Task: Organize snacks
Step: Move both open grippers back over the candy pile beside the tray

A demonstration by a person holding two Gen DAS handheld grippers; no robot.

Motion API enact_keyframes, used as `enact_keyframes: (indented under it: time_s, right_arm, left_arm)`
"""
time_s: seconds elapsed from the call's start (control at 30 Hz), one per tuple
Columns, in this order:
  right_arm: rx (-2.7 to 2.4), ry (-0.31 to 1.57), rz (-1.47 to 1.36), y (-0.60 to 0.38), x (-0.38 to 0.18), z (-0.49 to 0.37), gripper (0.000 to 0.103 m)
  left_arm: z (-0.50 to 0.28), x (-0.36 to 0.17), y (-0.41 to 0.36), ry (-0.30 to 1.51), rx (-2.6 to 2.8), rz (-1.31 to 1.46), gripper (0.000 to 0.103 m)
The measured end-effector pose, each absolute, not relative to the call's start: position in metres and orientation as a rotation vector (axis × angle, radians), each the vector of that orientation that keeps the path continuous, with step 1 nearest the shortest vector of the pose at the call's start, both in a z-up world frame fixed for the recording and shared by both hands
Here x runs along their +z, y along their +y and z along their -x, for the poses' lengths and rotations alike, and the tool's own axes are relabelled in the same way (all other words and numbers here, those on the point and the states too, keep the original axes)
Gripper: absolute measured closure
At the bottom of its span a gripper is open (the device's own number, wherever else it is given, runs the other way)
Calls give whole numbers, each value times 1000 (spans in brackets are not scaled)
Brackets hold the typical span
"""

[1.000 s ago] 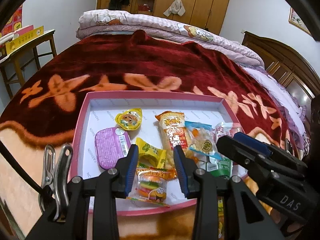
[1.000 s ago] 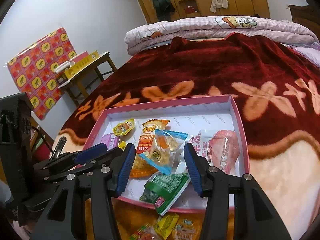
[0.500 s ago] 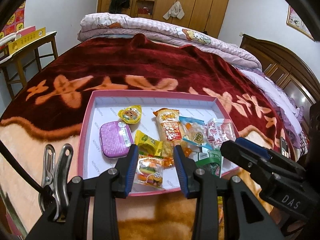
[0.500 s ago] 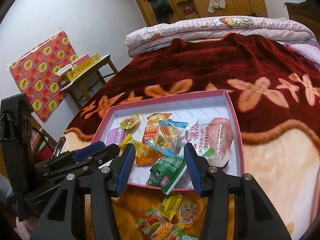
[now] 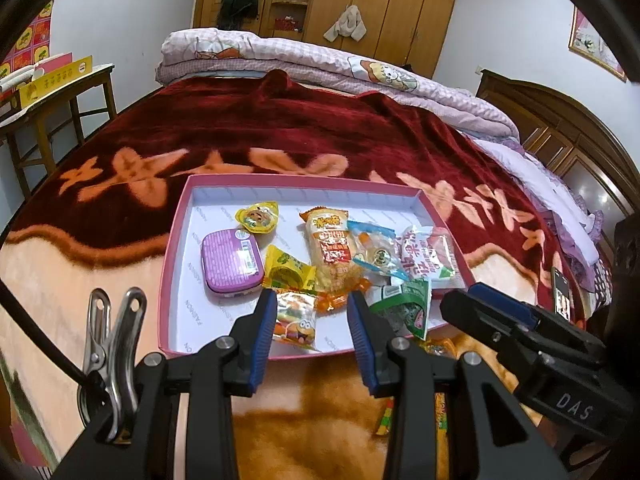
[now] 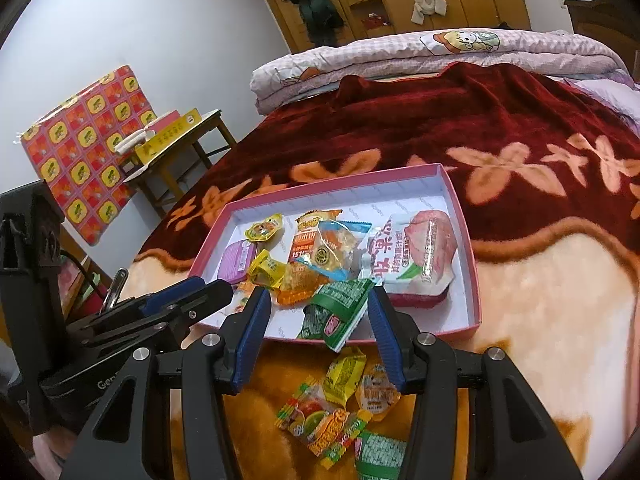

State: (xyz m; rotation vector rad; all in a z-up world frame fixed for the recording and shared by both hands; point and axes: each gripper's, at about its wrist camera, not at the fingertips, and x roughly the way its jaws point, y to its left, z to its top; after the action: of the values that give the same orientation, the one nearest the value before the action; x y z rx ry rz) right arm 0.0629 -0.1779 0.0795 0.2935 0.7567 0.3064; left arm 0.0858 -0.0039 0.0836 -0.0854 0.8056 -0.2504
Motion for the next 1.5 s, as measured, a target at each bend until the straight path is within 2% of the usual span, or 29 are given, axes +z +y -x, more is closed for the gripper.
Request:
enact_keyframes:
  time_s: [0.77,1.5]
  right_arm:
    - [286,775,-321,-194,70,-41,51]
    - [210,860,-373,-233,35,-28,51]
  left_arm:
    - [-60,78,-16,829,-281,66,65]
    - [-42,55,-45,911,-357,22,65]
